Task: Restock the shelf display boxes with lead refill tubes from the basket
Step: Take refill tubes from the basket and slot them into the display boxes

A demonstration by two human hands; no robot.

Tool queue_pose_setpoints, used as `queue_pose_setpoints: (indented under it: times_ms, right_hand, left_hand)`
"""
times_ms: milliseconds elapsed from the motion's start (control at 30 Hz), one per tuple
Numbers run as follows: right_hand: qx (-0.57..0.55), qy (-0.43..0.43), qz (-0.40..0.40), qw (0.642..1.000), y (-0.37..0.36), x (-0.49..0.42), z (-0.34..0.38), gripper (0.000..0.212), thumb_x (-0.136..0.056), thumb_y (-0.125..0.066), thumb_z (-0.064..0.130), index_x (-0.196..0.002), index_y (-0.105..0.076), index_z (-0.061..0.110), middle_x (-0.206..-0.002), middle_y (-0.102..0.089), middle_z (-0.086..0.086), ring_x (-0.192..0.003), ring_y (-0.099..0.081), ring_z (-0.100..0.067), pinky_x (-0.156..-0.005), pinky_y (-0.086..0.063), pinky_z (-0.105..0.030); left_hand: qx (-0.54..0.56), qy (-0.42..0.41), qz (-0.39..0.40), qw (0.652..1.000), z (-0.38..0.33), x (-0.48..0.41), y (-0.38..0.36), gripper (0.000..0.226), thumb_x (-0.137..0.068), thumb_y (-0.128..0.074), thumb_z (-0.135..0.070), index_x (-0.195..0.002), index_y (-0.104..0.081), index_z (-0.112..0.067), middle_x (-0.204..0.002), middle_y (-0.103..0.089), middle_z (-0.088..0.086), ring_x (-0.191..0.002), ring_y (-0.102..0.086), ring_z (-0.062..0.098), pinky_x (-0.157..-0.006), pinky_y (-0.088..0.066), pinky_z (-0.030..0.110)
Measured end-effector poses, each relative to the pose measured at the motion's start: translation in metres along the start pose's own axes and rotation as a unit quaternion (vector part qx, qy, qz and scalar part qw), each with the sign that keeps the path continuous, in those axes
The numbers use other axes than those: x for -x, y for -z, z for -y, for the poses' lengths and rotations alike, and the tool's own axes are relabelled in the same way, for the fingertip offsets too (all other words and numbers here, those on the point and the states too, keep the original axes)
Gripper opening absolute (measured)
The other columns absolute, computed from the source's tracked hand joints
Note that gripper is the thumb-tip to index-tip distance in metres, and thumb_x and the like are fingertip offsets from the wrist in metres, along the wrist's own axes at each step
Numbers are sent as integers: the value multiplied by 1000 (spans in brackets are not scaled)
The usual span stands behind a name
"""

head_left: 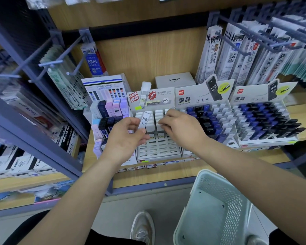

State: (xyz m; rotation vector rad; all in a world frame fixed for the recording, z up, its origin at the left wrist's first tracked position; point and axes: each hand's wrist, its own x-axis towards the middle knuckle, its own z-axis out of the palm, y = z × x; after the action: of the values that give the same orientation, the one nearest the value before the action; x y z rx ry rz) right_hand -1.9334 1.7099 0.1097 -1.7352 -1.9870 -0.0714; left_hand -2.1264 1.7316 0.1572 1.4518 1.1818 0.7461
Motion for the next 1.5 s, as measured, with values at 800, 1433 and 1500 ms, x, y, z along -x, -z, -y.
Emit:
queue_pose_setpoints:
  times_ms: [800,1433,1500]
  right_hand:
    - [-179,-258,-204,927,205,103,-152,18,-91,-71,15,-97,-68,32,-94,-70,7,-82,-68,-10,-78,-57,-24]
    - [-12,-370,-41,928,152,145,-262,12,-95,-64,8,-99,-70,17,-99,-70,-1,-93,-66,-17,-81,-44,-21]
    - [-7,-367,-40,929,150,144,-263,12,-95,-63,7,-100,-70,16,-99,-69,-2,-93,-65,-18,-81,-44,-22]
  left_hand:
    - [-307,-274,176,894,-50,-7,-202,34,-90,-68,-37,-123,-63,-30,-122,-59,-15,-113,-54,5,-96,-41,23]
    - [-540,-319,214,749,-27,-11,-273,67,-99,-45,-52,-157,-23,-26,-166,-14,-4,-150,-17,17,-122,-7,31]
    - [-537,-320,216,750,-26,-11,-273,67,-99,-45,-51,-157,-23,-26,-166,-14,-5,-151,-16,17,-122,-6,31]
